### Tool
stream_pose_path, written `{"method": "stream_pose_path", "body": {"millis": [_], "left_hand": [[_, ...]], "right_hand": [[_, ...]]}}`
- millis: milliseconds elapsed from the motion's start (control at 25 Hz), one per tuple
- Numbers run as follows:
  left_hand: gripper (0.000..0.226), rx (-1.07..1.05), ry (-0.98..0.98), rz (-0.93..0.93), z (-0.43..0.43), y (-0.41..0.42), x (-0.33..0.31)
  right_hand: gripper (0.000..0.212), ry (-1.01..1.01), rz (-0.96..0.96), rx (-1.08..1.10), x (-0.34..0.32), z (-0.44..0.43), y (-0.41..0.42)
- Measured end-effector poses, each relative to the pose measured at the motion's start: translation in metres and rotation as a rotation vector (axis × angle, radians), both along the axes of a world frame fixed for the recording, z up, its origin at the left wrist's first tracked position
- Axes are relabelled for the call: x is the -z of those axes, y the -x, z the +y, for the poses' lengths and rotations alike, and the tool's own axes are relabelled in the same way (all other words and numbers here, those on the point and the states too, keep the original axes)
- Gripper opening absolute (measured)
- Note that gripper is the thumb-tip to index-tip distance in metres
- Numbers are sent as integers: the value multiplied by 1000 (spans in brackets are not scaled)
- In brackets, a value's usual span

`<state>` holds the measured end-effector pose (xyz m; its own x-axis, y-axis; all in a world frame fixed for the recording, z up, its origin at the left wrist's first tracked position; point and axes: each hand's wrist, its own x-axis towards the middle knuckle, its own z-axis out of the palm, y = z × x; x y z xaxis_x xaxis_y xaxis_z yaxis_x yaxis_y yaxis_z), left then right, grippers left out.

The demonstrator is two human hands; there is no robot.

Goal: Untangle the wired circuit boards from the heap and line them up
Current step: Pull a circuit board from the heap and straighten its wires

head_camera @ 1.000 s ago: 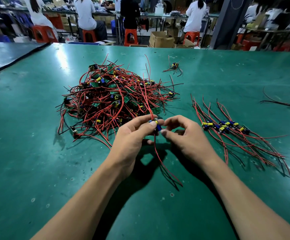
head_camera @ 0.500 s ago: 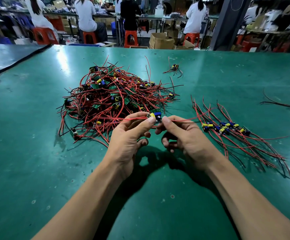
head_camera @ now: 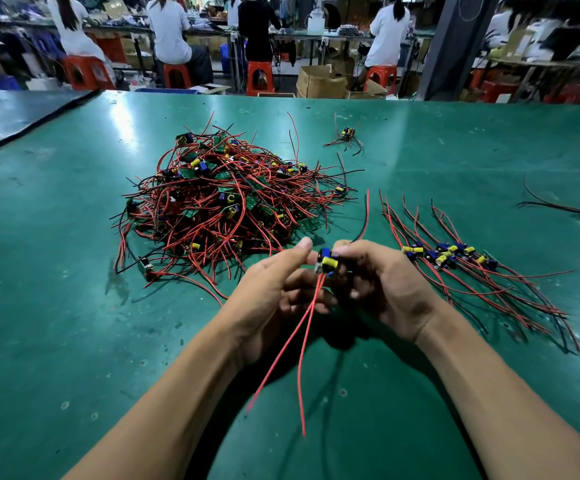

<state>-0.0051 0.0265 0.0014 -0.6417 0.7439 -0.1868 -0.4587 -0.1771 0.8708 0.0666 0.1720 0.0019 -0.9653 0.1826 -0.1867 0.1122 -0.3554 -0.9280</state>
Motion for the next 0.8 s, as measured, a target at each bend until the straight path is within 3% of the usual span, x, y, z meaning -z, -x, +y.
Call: {"method": "stream_pose_path", "body": {"millis": [120,240,440,640,800], "left_hand": [[29,39,36,58,-1,-1,3],[28,22,81,90,-3,0,6],[3,11,101,75,-2,1,4],[9,11,123,70,-1,2,2],[15,66,106,50,0,1,2]], "right_hand": [[19,-267,-22,28,4,1,0],[12,-338,13,88,4,3,3],[13,-332,79,80,7,7,0],[32,-202,72,29,13,6,1],[28,-57,36,-90,12,8,2]]}}
